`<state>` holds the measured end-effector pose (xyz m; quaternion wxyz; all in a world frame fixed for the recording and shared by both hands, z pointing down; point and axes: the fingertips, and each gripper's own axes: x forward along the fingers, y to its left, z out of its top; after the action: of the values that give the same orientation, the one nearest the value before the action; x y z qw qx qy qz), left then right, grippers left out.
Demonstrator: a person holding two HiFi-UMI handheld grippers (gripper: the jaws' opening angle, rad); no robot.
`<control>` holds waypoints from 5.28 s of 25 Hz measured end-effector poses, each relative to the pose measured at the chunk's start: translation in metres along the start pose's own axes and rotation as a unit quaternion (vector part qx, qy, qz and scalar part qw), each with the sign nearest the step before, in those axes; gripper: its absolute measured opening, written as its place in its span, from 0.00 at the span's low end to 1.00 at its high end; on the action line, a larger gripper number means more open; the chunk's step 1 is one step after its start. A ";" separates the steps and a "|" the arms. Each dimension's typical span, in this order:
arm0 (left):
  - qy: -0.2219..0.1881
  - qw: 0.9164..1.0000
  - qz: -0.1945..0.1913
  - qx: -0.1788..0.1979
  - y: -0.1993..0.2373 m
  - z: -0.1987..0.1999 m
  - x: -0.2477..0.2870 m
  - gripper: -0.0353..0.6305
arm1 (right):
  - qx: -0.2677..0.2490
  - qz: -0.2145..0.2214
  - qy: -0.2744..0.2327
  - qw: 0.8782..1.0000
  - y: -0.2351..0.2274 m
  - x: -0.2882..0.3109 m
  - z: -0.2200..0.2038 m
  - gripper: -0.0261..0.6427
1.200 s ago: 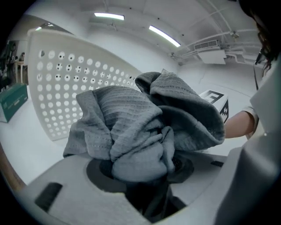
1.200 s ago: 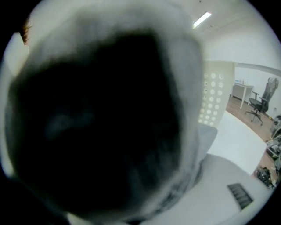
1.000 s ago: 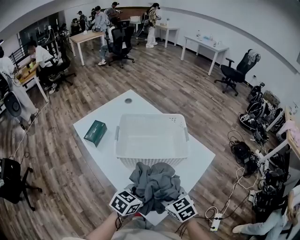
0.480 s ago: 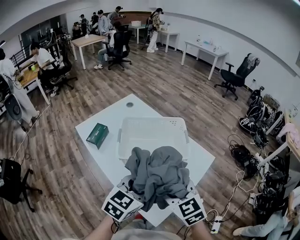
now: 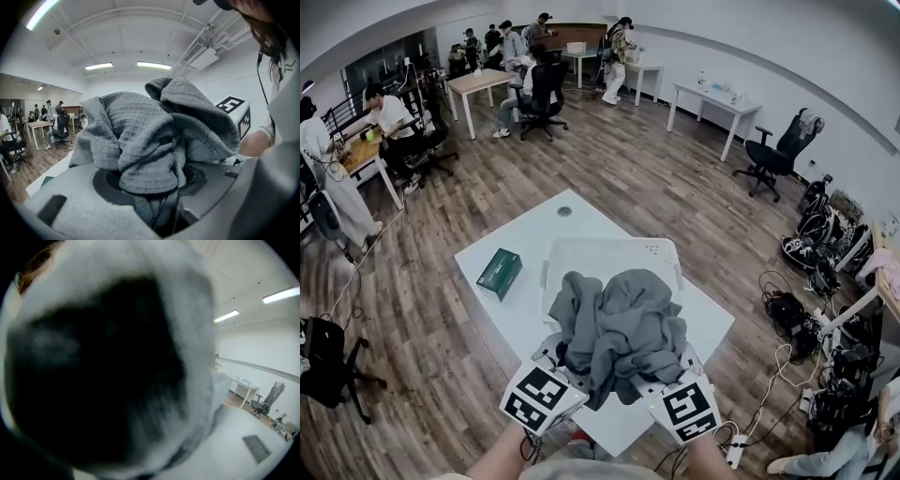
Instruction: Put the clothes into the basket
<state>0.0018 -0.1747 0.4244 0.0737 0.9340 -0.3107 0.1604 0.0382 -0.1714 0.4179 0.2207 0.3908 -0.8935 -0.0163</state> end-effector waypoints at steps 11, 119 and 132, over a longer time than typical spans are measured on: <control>-0.006 1.000 0.015 0.015 0.038 0.033 0.017 0.37 | -0.013 0.004 -0.019 1.000 -0.036 0.026 0.029 0.46; -0.091 0.987 0.134 -0.016 0.122 0.037 0.046 0.12 | 0.003 -0.178 -0.073 0.981 -0.106 0.071 0.043 0.10; -0.136 0.977 0.161 0.034 0.036 0.038 -0.012 0.07 | 0.015 -0.156 -0.115 0.981 -0.031 0.008 0.058 0.06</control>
<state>-0.0197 -0.2055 0.3859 -0.0278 0.8865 -0.4589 0.0525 0.0314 -0.2073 0.3623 0.1054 0.5243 -0.8409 -0.0824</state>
